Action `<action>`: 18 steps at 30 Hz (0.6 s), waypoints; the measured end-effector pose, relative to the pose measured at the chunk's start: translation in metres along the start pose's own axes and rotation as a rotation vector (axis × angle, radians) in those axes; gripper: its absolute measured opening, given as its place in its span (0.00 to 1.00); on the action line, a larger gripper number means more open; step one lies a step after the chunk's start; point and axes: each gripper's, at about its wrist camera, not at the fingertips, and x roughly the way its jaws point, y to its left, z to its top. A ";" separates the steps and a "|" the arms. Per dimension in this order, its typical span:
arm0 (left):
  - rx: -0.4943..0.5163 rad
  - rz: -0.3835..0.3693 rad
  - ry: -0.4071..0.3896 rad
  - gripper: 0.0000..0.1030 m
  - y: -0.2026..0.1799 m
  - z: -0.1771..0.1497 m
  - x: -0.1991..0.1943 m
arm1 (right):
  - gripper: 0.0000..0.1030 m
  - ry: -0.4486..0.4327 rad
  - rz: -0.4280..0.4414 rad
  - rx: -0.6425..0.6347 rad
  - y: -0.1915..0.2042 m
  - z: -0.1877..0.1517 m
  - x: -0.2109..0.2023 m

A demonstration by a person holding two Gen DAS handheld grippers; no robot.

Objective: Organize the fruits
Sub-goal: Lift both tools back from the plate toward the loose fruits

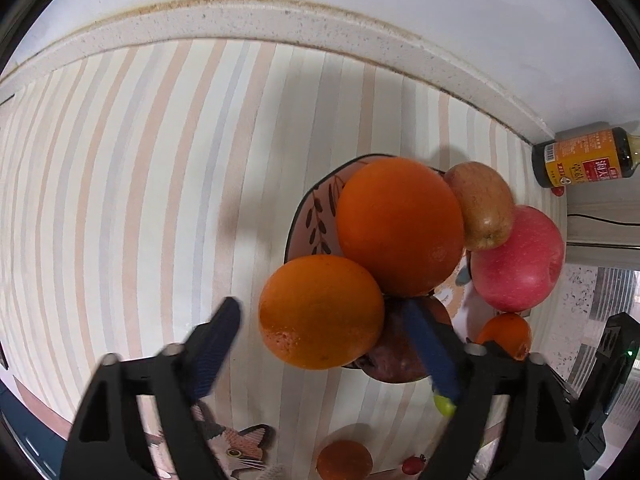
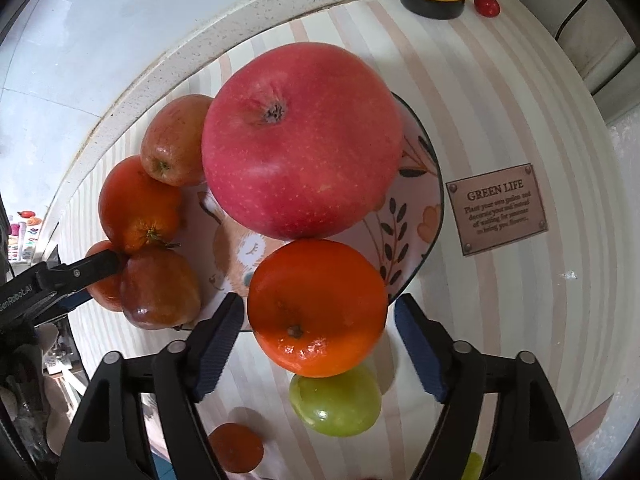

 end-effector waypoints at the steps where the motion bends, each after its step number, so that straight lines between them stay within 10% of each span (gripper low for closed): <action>1: 0.005 0.004 -0.012 0.87 0.000 -0.001 -0.004 | 0.86 -0.002 -0.001 0.001 -0.001 0.000 -0.002; 18: 0.107 0.123 -0.221 0.87 -0.021 -0.087 -0.069 | 0.93 -0.168 -0.065 -0.148 0.019 -0.049 -0.089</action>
